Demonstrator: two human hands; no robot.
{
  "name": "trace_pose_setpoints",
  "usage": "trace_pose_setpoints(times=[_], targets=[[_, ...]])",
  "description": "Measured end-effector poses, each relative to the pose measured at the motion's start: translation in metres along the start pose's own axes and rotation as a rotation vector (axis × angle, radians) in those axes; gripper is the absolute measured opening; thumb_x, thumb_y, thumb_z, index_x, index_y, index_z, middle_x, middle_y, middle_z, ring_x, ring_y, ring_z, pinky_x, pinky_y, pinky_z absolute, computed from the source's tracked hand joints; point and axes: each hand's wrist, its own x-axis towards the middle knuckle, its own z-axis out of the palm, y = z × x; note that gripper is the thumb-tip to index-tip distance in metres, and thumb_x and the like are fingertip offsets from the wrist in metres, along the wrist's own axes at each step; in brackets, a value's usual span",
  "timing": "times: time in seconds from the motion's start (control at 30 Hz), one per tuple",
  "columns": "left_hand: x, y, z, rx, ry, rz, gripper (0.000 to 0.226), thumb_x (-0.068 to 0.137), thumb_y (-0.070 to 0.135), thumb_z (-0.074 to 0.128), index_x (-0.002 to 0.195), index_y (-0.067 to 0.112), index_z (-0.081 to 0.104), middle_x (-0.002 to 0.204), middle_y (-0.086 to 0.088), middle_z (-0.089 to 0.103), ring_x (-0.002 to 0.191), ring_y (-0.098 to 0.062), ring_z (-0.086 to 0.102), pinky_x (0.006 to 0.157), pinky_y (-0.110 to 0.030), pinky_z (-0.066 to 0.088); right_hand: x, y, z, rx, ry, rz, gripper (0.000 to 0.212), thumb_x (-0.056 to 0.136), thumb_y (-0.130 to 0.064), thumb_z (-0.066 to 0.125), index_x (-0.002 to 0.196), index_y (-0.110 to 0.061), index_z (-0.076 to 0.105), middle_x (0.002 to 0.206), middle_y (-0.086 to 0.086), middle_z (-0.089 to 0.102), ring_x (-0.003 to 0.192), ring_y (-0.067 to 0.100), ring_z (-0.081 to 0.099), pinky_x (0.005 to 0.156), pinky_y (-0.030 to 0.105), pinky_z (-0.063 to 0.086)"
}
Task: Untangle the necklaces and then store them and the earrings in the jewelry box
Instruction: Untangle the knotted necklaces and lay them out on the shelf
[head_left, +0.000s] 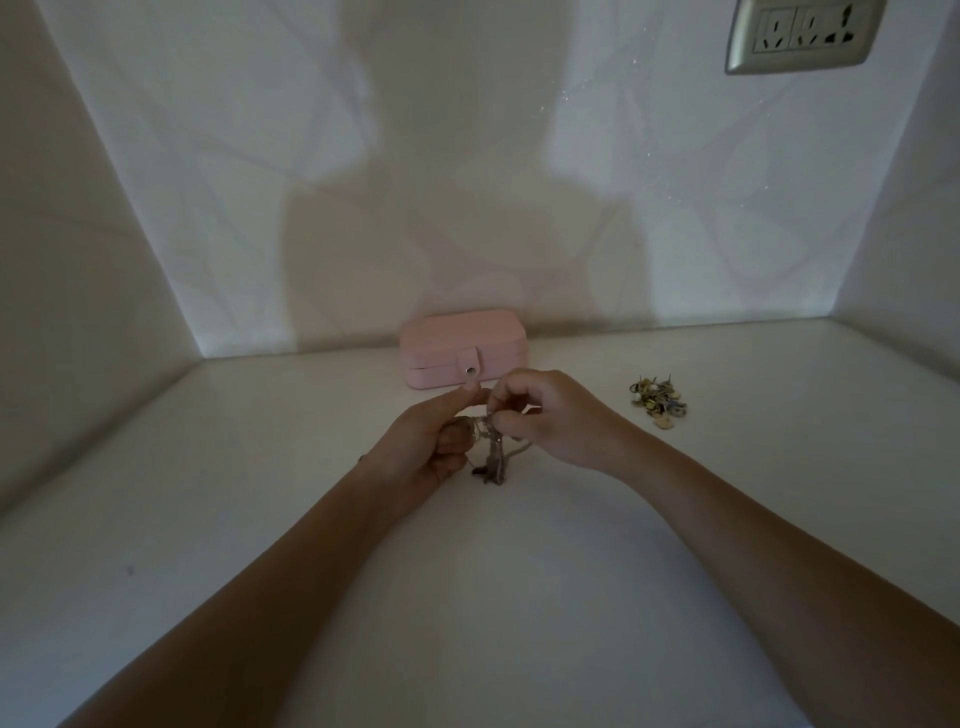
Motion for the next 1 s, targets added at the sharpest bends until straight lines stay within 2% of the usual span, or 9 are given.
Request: trace_pose_setpoints(times=[0.2, 0.3, 0.4, 0.5, 0.67, 0.77, 0.83, 0.9, 1.0], targets=[[-0.003, -0.001, 0.004, 0.191, 0.022, 0.053, 0.027, 0.076, 0.019, 0.071, 0.099, 0.006, 0.068, 0.060, 0.005, 0.044, 0.049, -0.006, 0.023, 0.042, -0.017, 0.019, 0.001, 0.002, -0.001, 0.302, 0.002, 0.153, 0.021, 0.093, -0.011, 0.057, 0.075, -0.014, 0.068, 0.069, -0.003, 0.063, 0.065, 0.008, 0.053, 0.064, 0.020, 0.045], [-0.005, -0.001, 0.006, 0.199, 0.063, 0.057, 0.003, 0.085, 0.009, 0.066, 0.085, 0.006, 0.066, 0.052, 0.006, 0.039, 0.047, -0.006, 0.023, 0.039, -0.016, 0.020, 0.003, 0.005, -0.003, 0.549, -0.042, 0.210, 0.026, 0.094, -0.011, 0.053, 0.071, -0.010, 0.065, 0.071, 0.001, 0.063, 0.068, 0.010, 0.055, 0.063, 0.022, 0.046], [-0.004, 0.000, 0.006, 0.184, 0.044, 0.052, 0.011, 0.087, 0.005, 0.060, 0.079, 0.011, 0.063, 0.052, 0.008, 0.033, 0.047, -0.005, 0.024, 0.042, -0.016, 0.018, 0.004, 0.005, -0.002, 0.799, -0.133, 0.282, 0.030, 0.091, -0.015, 0.058, 0.061, -0.013, 0.060, 0.068, 0.003, 0.057, 0.069, 0.014, 0.054, 0.067, 0.029, 0.042], [-0.003, 0.001, 0.008, 0.135, 0.036, 0.021, 0.022, 0.087, 0.006, 0.050, 0.070, 0.017, 0.057, 0.061, 0.007, 0.039, 0.051, -0.006, 0.026, 0.046, -0.019, 0.017, 0.003, 0.003, -0.003, 0.840, -0.189, 0.241, 0.020, 0.078, -0.017, 0.060, 0.061, -0.019, 0.069, 0.072, -0.001, 0.063, 0.073, 0.012, 0.058, 0.069, 0.028, 0.044], [-0.003, 0.002, 0.007, -0.167, 0.054, 0.002, 0.014, 0.071, 0.012, 0.056, 0.060, 0.020, 0.056, 0.071, 0.006, 0.059, 0.053, -0.007, 0.031, 0.042, -0.017, 0.021, 0.009, 0.006, -0.009, 0.943, -0.012, 0.255, 0.022, 0.071, 0.003, 0.064, 0.059, -0.014, 0.054, 0.067, 0.002, 0.060, 0.067, 0.015, 0.060, 0.070, 0.026, 0.050], [-0.003, 0.001, 0.007, -0.226, 0.022, 0.014, 0.012, 0.067, 0.017, 0.055, 0.073, 0.018, 0.045, 0.072, 0.004, 0.063, 0.055, -0.007, 0.031, 0.040, -0.015, 0.023, 0.009, 0.006, -0.009, 0.983, 0.059, 0.264, 0.021, 0.070, -0.003, 0.062, 0.054, -0.014, 0.055, 0.058, 0.000, 0.052, 0.061, 0.015, 0.051, 0.066, 0.025, 0.046], [-0.004, 0.000, 0.009, -0.248, -0.012, -0.008, 0.014, 0.068, 0.016, 0.053, 0.075, 0.018, 0.041, 0.066, 0.004, 0.061, 0.053, -0.007, 0.030, 0.039, -0.015, 0.021, 0.008, 0.004, -0.008, 0.991, 0.063, 0.267, 0.020, 0.069, -0.009, 0.066, 0.052, -0.018, 0.058, 0.052, -0.003, 0.047, 0.057, 0.013, 0.044, 0.065, 0.026, 0.041], [-0.007, 0.001, 0.012, -0.238, -0.049, -0.048, 0.019, 0.069, 0.015, 0.058, 0.069, 0.018, 0.040, 0.056, 0.004, 0.053, 0.048, -0.006, 0.029, 0.039, -0.015, 0.018, 0.006, 0.002, -0.007, 0.972, 0.021, 0.275, 0.010, 0.071, -0.013, 0.070, 0.066, -0.018, 0.063, 0.047, -0.008, 0.042, 0.050, 0.009, 0.036, 0.061, 0.025, 0.032], [-0.007, 0.005, 0.010, -0.212, -0.043, -0.055, 0.031, 0.077, 0.029, 0.065, 0.063, 0.021, 0.038, 0.044, 0.009, 0.028, 0.044, -0.005, 0.019, 0.040, -0.018, 0.009, 0.004, 0.000, -0.011, 0.923, -0.003, 0.317, 0.013, 0.074, -0.028, 0.067, 0.077, -0.015, 0.070, 0.043, -0.010, 0.030, 0.045, 0.006, 0.029, 0.057, 0.022, 0.034]])
